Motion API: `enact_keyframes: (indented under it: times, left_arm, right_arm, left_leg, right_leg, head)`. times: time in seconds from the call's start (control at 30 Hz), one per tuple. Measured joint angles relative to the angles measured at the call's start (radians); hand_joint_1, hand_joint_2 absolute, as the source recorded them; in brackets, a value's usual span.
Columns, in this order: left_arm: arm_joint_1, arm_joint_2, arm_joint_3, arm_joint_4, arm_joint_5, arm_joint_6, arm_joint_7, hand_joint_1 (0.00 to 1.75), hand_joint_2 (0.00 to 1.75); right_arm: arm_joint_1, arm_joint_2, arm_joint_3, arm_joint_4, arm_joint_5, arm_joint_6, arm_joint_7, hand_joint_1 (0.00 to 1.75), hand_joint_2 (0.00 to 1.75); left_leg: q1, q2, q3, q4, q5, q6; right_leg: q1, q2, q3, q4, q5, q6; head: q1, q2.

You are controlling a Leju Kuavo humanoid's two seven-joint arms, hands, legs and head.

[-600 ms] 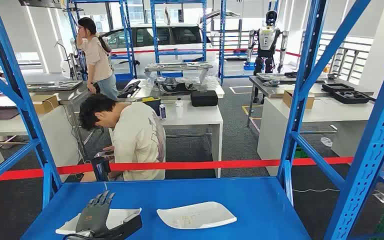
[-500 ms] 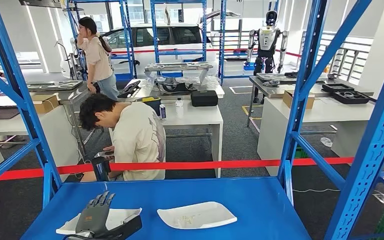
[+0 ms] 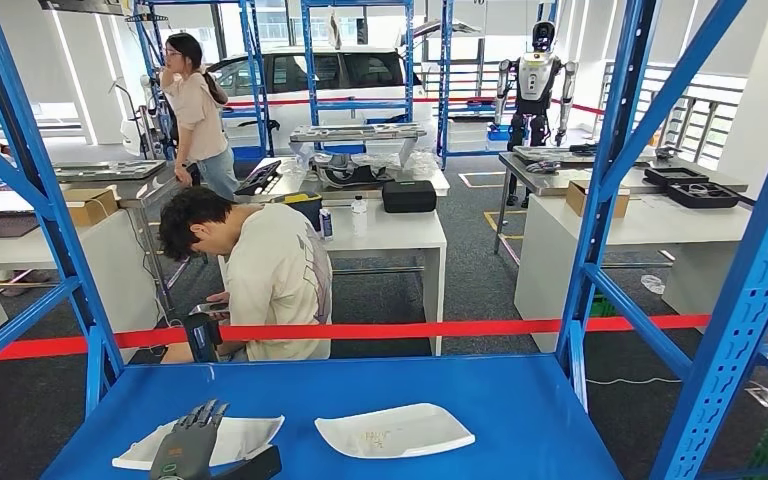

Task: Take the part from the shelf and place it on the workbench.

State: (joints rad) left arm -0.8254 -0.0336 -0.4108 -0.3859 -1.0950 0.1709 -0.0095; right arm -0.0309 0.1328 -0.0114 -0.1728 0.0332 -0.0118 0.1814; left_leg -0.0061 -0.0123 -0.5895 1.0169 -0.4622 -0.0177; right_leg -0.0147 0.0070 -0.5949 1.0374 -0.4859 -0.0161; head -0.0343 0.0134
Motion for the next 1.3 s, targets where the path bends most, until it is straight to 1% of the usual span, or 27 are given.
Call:
enact_keyframes:
  times: [0.53, 0.77, 0.8, 0.9, 0.93, 0.97, 1.13, 1.3]
  left_arm:
    - [0.037, 0.026, 0.000, 0.027, 0.028, -0.007, -0.012, 0.00, 1.75]
    - [0.051, 0.046, 0.000, 0.033, 0.039, 0.010, -0.013, 0.02, 1.75]
    - [0.053, 0.051, 0.000, 0.034, 0.039, 0.012, -0.014, 0.41, 1.75]
    - [0.057, 0.071, 0.000, 0.038, 0.039, 0.015, -0.016, 1.70, 1.75]
    - [0.057, 0.078, 0.000, 0.039, 0.039, 0.015, -0.017, 1.74, 1.75]
    - [0.057, 0.085, 0.001, 0.041, 0.039, 0.015, -0.019, 1.75, 1.75]
    - [0.057, 0.118, 0.004, 0.043, 0.042, 0.015, -0.032, 1.75, 1.75]
    - [0.057, 0.136, 0.008, 0.044, 0.044, 0.016, -0.035, 1.75, 1.75]
  right_arm:
    - [0.000, 0.000, -0.008, 0.000, -0.005, 0.000, 0.016, 0.00, 0.00]
    - [0.000, 0.000, -0.017, 0.000, -0.013, 0.000, 0.021, 0.00, 0.00]
    - [0.000, 0.000, -0.017, 0.000, -0.014, 0.000, 0.020, 0.00, 0.00]
    - [0.000, 0.000, -0.020, 0.000, -0.019, 0.000, 0.019, 0.00, 0.00]
    - [0.000, 0.000, -0.021, 0.000, -0.020, 0.000, 0.018, 0.00, 0.00]
    - [0.000, 0.000, -0.022, 0.000, -0.022, 0.000, 0.017, 0.00, 0.00]
    - [0.001, 0.000, -0.025, 0.000, -0.024, 0.000, 0.008, 0.00, 0.00]
    - [0.001, 0.000, -0.027, 0.000, -0.024, 0.000, 0.008, 0.00, 0.00]
  left_leg:
    - [0.000, 0.000, 0.000, 0.000, 0.000, 0.000]
    - [0.000, 0.000, 0.000, 0.000, 0.000, 0.000]
    - [0.000, 0.000, 0.000, 0.000, 0.000, 0.000]
    - [0.000, 0.000, 0.001, 0.000, 0.000, 0.000]
    - [0.000, 0.000, 0.001, 0.000, 0.000, 0.000]
    - [0.000, 0.000, 0.001, 0.000, 0.000, 0.000]
    - [0.000, 0.000, 0.001, 0.000, 0.000, 0.000]
    - [0.000, 0.000, 0.001, 0.000, 0.000, 0.000]
  right_leg:
    - [0.000, 0.000, 0.000, 0.000, 0.000, 0.000]
    - [0.000, 0.000, 0.001, 0.000, 0.000, 0.000]
    - [0.000, 0.000, 0.001, 0.000, 0.000, 0.000]
    - [0.000, 0.000, 0.000, 0.000, 0.000, 0.000]
    - [0.000, 0.000, 0.000, 0.000, 0.000, 0.000]
    - [0.001, 0.000, 0.000, 0.000, 0.000, 0.000]
    - [0.001, 0.000, 0.001, 0.000, 0.000, 0.000]
    - [0.001, 0.000, 0.001, 0.000, 0.000, 0.000]
  head:
    - [0.000, 0.000]
    - [0.000, 0.000]
    - [0.000, 0.000]
    - [0.000, 0.000]
    - [0.000, 0.000]
    - [0.000, 0.000]
    - [0.000, 0.000]
    - [0.000, 0.000]
